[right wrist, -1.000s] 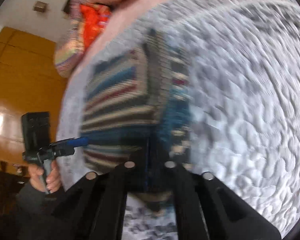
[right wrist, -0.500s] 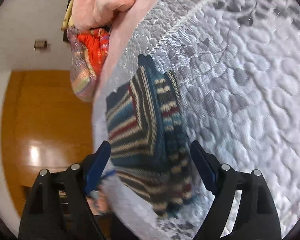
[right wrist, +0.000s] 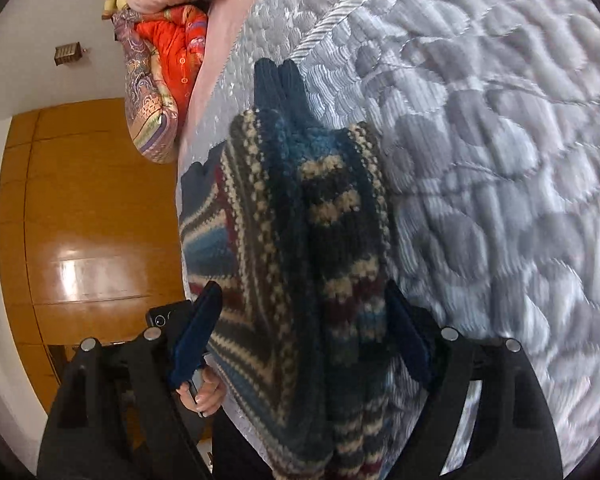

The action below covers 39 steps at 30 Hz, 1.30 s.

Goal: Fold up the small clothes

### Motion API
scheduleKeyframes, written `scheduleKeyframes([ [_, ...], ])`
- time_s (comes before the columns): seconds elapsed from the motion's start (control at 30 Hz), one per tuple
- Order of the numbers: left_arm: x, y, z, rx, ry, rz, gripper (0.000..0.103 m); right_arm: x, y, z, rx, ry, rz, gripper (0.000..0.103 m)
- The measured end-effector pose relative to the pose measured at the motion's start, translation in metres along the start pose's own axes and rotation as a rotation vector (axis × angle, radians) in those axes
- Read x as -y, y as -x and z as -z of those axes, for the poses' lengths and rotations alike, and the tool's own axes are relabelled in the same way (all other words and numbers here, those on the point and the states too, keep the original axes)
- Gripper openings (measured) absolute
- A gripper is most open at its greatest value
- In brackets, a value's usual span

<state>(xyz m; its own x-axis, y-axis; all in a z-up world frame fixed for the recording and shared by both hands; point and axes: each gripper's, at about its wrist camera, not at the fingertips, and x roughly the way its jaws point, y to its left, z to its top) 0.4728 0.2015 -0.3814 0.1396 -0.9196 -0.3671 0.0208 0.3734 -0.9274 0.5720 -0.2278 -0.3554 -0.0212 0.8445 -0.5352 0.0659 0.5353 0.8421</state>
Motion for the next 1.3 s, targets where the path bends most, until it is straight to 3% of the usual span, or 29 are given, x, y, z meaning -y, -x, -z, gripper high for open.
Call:
scheduleKeyframes([
  [0.13, 0.006, -0.014, -0.001, -0.039, -0.032, 0.008, 0.088, -0.005, -0.009, -0.004, -0.017, 0.029, -0.004, 0.081],
  [0.37, 0.013, -0.023, -0.002, -0.071, -0.058, -0.049, 0.086, -0.019, -0.026, -0.013, -0.021, 0.056, -0.013, 0.081],
  [0.43, 0.016, -0.024, -0.001, -0.075, -0.056, -0.098, 0.071, -0.021, -0.029, -0.013, -0.020, 0.062, -0.010, 0.072],
  [0.47, 0.019, -0.028, -0.001, -0.084, -0.052, -0.122, 0.057, -0.021, -0.030, -0.013, -0.019, 0.061, -0.007, 0.068],
  [0.5, 0.015, -0.028, -0.002, -0.090, -0.042, -0.130, 0.051, -0.021, -0.031, -0.013, -0.017, 0.058, -0.008, 0.057],
  [0.7, 0.013, -0.024, -0.002, -0.088, -0.044, -0.147, 0.040, -0.032, -0.028, -0.009, 0.014, 0.087, 0.001, 0.047],
  [0.9, 0.031, -0.020, 0.000, -0.068, -0.078, -0.168, 0.033, -0.047, -0.019, -0.001, 0.050, 0.097, -0.021, 0.044],
  [1.3, 0.061, 0.025, 0.027, -0.023, -0.138, -0.204, 0.031, -0.102, -0.023, 0.026, 0.044, 0.141, -0.048, 0.043],
])
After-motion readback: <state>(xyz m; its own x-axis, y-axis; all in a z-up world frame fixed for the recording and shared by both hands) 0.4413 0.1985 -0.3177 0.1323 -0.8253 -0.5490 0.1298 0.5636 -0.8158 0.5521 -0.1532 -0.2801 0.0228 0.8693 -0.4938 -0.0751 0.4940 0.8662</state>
